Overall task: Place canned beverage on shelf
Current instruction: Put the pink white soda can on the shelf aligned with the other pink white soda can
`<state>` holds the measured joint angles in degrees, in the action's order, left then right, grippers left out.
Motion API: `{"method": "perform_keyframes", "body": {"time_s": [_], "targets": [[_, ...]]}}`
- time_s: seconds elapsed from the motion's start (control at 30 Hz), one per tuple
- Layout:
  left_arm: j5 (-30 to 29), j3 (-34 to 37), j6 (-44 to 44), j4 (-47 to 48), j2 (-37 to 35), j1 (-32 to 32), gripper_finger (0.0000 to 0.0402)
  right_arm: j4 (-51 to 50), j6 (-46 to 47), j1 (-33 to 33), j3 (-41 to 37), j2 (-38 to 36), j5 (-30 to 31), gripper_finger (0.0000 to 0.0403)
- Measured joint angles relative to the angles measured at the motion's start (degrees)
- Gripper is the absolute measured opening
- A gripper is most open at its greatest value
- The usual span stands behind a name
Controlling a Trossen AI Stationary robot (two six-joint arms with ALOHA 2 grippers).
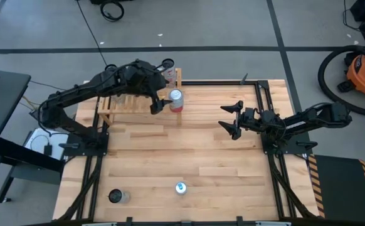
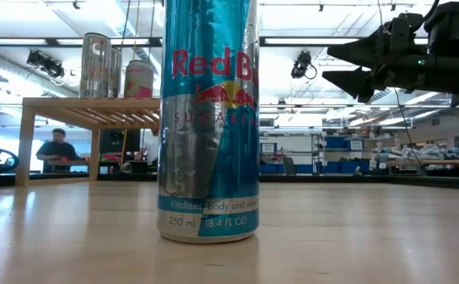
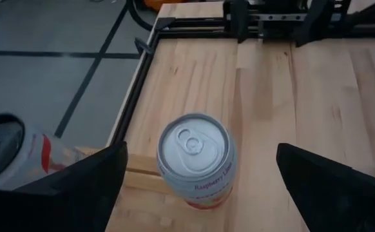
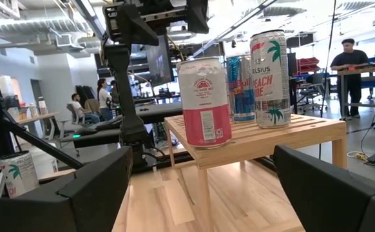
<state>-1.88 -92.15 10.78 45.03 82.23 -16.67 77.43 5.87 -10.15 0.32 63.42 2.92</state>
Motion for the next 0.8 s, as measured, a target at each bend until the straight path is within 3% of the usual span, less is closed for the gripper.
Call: {"method": "perform_keyframes", "body": {"time_s": [0.3, 0.8], "targets": [[0.6, -7.2, 0.6, 6.8, 6.5, -0.2, 0.0400, 0.0, 0.0, 0.0, 0.0, 0.0, 0.0, 0.0385], [3.1, -7.8, 1.9, 7.6, 9.9, -1.0, 0.0400, 0.0, 0.0, 0.0, 0.0, 0.0, 0.0, 0.0385]]}}
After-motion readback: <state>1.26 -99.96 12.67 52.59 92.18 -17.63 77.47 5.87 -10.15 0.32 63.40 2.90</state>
